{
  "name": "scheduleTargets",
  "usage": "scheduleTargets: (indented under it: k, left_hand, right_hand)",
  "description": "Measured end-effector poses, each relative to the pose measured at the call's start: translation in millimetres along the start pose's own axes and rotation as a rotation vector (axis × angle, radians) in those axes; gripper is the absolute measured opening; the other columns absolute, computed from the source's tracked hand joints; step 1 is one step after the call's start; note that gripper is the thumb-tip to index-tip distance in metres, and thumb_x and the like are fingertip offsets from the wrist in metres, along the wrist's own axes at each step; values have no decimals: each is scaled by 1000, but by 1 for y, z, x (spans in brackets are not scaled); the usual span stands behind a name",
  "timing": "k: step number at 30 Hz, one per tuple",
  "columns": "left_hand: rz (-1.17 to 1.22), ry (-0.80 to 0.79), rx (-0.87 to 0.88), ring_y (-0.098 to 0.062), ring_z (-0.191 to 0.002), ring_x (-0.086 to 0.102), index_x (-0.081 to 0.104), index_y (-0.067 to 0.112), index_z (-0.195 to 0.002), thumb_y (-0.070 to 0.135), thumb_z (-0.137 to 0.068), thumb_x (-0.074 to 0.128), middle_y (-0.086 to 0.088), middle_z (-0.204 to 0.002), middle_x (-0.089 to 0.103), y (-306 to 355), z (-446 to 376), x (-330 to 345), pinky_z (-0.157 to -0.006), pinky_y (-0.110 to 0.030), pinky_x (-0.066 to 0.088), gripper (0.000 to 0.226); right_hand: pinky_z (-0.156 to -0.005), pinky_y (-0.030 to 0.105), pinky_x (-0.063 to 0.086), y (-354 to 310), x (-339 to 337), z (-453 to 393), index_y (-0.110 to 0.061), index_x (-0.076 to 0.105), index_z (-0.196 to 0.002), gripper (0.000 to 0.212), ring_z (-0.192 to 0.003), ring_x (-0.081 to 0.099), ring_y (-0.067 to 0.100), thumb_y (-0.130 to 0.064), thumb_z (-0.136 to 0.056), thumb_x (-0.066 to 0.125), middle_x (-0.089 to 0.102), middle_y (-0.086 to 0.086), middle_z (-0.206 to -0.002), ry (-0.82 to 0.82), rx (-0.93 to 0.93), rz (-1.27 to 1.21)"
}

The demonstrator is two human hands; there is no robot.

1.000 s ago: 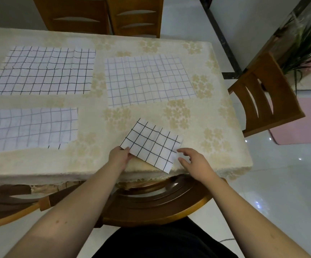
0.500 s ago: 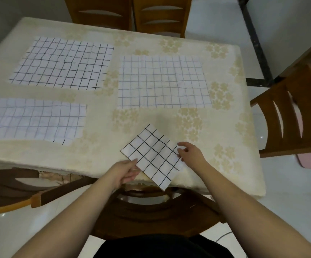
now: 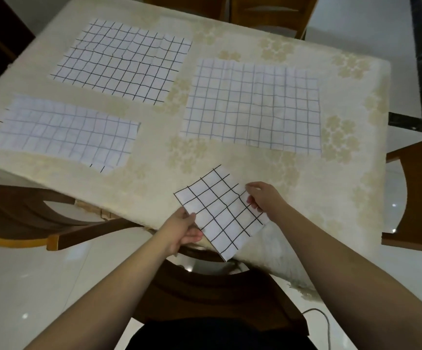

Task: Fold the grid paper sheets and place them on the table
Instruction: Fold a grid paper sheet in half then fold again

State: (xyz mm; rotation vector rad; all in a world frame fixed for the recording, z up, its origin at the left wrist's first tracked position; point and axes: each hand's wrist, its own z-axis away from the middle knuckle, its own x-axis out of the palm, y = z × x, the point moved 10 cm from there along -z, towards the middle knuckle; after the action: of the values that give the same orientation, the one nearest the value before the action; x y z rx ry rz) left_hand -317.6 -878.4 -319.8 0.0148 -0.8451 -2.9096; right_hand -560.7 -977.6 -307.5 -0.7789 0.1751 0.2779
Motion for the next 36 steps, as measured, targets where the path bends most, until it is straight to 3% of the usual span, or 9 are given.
scheduleTargets:
  k: [4, 8, 10, 14, 19, 23, 28, 31, 36]
  left_hand:
    - [6, -29, 33, -15, -53, 67, 49, 12, -103, 20, -101, 51, -6, -63, 59, 12, 11, -4, -51, -28, 56, 8]
    - [-31, -17, 84, -22, -75, 74, 50, 13, -88, 27, -100, 52, -3, -65, 53, 28, 15, -13, -50, -25, 56, 19]
    - [-38, 34, 111, -21, -72, 74, 49, 14, -83, 30, -99, 55, -2, -63, 52, 38, 15, -19, -47, -24, 55, 23]
    - [-83, 124, 175, -21, -62, 71, 51, 14, -77, 36, -95, 61, -5, -59, 55, 68, 19, -25, -46, -24, 54, 30]
    - [-75, 206, 341, -16, -62, 70, 45, 17, -69, 38, -92, 63, -5, -72, 59, 108, 27, -21, -59, -30, 59, 37]
    - [-59, 240, 382, -11, -78, 71, 47, 17, -64, 45, -86, 69, 1, -90, 68, 104, 20, -19, -82, -34, 56, 42]
    - [-250, 240, 295, -12, -56, 47, 46, 14, -64, 42, -82, 74, -2, -62, 48, 61, 0, -6, -55, -19, 45, 44]
    - [-149, 178, 163, -7, -53, 52, 51, 7, -70, 33, -79, 79, -4, -65, 43, 20, -18, -1, -69, -28, 60, 39]
    - [-78, 175, 42, -20, -70, 60, 60, 3, -104, 24, -82, 78, -8, -83, 49, -3, -29, -7, -65, -34, 62, 36]
  right_hand:
    - [-37, 19, 27, 2, 13, -3, -8, 62, -113, 34, -43, 42, 10, -36, -94, 60, 58, 3, -62, -104, 58, -11]
    - [-36, 18, 25, 4, 24, -2, -6, 62, -111, 37, -44, 40, 7, -37, -92, 64, 58, 1, -65, -188, 120, -51]
    - [-37, 17, 25, 0, 25, 0, -4, 62, -113, 36, -45, 41, 7, -33, -92, 66, 61, 2, -66, -199, 128, -124]
    - [-51, 20, 43, -20, 17, 9, -8, 64, -107, 28, -58, 61, 10, -32, -93, 64, 74, 6, -81, -170, 54, -181]
    - [-74, 31, 58, -45, -6, 26, -7, 60, -87, 22, -83, 73, 18, -27, -93, 64, 68, 7, -87, -38, -141, -354]
    - [-79, 31, 54, -31, -21, 49, -14, 59, -74, 23, -76, 62, 14, -28, -89, 68, 59, -1, -72, 57, -252, -229]
    - [-84, 31, 50, 55, -20, 63, -14, 62, -103, 23, -94, 63, 15, -14, -83, 72, 68, 1, -100, 181, -31, -196]
    - [-97, 38, 51, 96, -10, 61, -17, 55, -118, 39, -100, 62, 15, -13, -84, 73, 64, 3, -112, 191, 112, -406]
    - [-79, 27, 56, 103, -5, 55, -7, 57, -125, 41, -93, 63, 19, -17, -88, 71, 61, 12, -117, 184, 213, -583]
